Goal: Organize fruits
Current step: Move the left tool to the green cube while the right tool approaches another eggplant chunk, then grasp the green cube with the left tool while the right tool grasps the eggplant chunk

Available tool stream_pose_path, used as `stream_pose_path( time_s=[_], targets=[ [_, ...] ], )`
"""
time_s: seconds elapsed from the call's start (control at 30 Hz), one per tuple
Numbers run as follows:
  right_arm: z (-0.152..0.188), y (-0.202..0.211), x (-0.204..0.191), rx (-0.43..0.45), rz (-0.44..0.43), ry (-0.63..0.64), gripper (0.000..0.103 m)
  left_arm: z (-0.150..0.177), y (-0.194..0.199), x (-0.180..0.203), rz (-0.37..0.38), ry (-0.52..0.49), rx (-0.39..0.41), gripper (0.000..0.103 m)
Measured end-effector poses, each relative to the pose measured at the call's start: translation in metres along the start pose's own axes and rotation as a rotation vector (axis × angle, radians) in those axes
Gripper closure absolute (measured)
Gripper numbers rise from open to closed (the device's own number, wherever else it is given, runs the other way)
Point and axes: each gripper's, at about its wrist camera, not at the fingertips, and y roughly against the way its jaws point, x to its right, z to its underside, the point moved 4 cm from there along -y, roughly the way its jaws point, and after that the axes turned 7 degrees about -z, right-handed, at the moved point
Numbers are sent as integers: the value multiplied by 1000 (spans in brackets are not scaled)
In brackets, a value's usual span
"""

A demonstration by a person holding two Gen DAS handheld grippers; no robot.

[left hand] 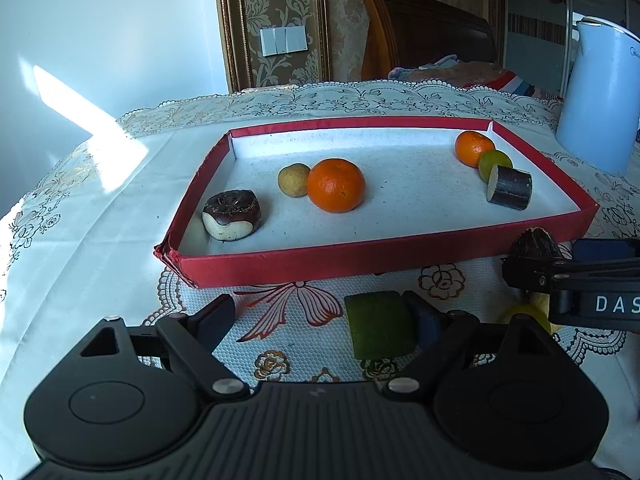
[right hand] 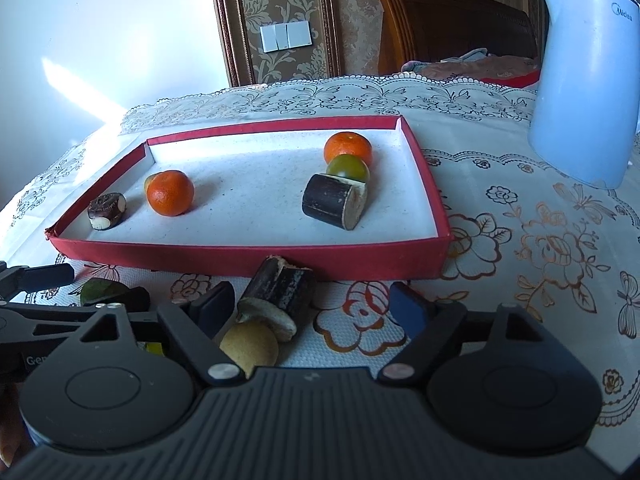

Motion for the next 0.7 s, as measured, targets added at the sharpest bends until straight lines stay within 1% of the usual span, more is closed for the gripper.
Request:
stream_pose_path(
  time_s=[0.7],
  targets=[
    [0, 0, -2, 3, 13, 26, 20, 0, 0, 0, 7, 6, -4, 13]
  ],
)
